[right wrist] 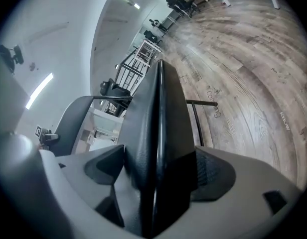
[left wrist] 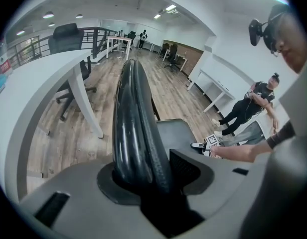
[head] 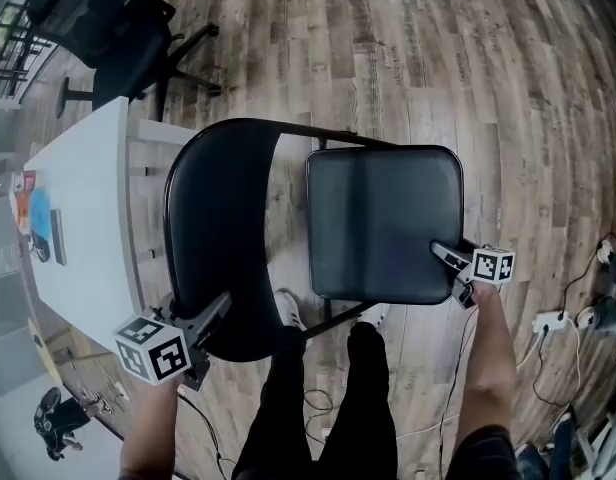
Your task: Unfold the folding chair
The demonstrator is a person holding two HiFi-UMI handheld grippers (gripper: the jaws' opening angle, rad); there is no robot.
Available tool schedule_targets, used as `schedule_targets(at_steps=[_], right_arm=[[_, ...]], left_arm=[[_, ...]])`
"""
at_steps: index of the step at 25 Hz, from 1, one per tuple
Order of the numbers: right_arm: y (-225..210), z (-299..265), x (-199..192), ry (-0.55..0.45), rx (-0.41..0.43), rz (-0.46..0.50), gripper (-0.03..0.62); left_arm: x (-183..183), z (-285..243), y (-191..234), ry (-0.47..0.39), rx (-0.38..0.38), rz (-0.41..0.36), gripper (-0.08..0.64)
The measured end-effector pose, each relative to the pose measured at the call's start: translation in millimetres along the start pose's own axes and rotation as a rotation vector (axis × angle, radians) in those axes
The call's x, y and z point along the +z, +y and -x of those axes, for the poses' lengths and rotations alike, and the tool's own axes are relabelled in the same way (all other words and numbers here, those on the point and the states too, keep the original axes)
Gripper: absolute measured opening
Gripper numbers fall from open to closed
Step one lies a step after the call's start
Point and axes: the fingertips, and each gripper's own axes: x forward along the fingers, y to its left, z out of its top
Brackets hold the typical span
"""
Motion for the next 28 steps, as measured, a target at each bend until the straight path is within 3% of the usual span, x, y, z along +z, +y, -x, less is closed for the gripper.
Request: schedule_targets(at_steps=[10,14,18,23,25,28], right_arm=[[-46,4,-3,0.01,-0.002,-0.009,0.403],[-41,10,0,-0.004,-0.031,0.026,0.403],[-25,43,11,-0.078,-0.084,0.074,0.403],[38,128,14,-0.254,-0.214,0.203,0.403],[94,144,5,-0.311,-0.222,0.238,0.402],[196,145,-27,-0.301,-0.226,0.313,0.4]], left_arm=[[8,-17,-39,-0.013,0.026,0.018,0.176],[12,-15,-41,-0.055,0.011,0.008,0.179],[3,8,-29,-0.131,0.055,0.065,0.232],[-15,52,-39,-0.22,0.073,0.129,0.247],[-31,74,-41,-0.238,0.051,0.149,0.247],[-46,112,-50,-0.261,0.031,0.157,0.245]])
